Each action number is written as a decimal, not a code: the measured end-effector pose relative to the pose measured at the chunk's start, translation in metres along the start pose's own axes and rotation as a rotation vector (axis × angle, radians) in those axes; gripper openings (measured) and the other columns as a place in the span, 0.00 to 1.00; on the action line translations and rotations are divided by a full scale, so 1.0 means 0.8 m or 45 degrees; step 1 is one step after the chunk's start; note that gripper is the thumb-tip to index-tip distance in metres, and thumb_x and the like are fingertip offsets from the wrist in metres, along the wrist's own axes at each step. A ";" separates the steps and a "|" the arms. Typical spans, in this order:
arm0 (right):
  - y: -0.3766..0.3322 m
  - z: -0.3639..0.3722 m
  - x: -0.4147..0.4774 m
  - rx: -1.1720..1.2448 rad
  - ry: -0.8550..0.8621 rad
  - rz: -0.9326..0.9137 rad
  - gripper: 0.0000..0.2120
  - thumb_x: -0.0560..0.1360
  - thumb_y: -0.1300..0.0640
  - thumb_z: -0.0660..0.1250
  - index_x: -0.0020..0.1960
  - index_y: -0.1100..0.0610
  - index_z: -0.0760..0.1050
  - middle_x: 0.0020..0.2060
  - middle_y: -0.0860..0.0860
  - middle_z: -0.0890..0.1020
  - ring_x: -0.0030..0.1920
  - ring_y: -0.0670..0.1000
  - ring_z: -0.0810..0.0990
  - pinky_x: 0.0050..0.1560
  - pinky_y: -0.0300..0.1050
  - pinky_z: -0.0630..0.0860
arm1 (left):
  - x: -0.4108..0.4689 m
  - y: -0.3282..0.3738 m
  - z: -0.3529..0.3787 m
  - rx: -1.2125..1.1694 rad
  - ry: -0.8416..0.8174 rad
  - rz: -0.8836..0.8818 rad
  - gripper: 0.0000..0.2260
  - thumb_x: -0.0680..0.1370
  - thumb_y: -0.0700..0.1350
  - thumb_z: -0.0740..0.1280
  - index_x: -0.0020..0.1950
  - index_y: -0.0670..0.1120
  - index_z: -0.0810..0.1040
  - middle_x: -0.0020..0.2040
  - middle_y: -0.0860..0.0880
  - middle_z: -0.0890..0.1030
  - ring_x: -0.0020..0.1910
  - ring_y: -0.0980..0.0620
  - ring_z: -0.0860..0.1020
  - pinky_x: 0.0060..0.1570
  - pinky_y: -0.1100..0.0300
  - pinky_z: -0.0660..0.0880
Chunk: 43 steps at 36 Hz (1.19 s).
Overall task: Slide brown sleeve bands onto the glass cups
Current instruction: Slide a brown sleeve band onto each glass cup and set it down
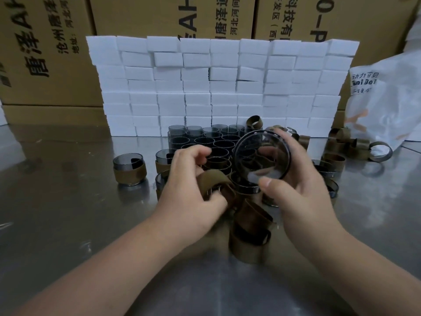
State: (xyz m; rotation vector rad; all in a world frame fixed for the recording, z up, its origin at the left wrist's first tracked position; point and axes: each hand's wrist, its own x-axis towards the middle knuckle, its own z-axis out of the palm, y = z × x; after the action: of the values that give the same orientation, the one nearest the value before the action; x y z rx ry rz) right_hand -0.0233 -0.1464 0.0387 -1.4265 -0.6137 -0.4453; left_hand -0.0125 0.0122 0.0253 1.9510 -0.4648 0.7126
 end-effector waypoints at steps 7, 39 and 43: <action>0.007 -0.009 0.007 -0.449 0.147 0.046 0.35 0.63 0.50 0.67 0.68 0.34 0.61 0.59 0.41 0.74 0.56 0.37 0.75 0.60 0.42 0.72 | 0.003 0.001 -0.004 -0.042 0.203 0.157 0.20 0.67 0.36 0.59 0.41 0.63 0.74 0.44 0.63 0.75 0.48 0.64 0.74 0.50 0.74 0.67; 0.020 -0.009 0.003 -0.753 -0.079 -0.027 0.37 0.65 0.45 0.67 0.67 0.27 0.52 0.60 0.32 0.68 0.61 0.34 0.69 0.63 0.44 0.70 | 0.001 0.010 -0.004 -0.290 0.283 0.111 0.23 0.65 0.33 0.59 0.40 0.62 0.81 0.53 0.61 0.77 0.55 0.65 0.74 0.52 0.73 0.69; 0.019 -0.007 0.002 -0.749 -0.102 -0.050 0.37 0.65 0.46 0.67 0.64 0.23 0.52 0.61 0.32 0.66 0.62 0.35 0.69 0.63 0.45 0.71 | 0.002 0.008 -0.005 -0.368 0.138 0.097 0.24 0.69 0.36 0.58 0.50 0.63 0.81 0.57 0.64 0.75 0.61 0.62 0.73 0.57 0.70 0.70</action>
State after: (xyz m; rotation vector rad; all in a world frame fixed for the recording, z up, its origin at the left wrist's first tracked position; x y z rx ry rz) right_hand -0.0117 -0.1505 0.0280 -2.0003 -0.6013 -0.6353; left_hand -0.0166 0.0127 0.0319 1.6236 -0.5464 0.7515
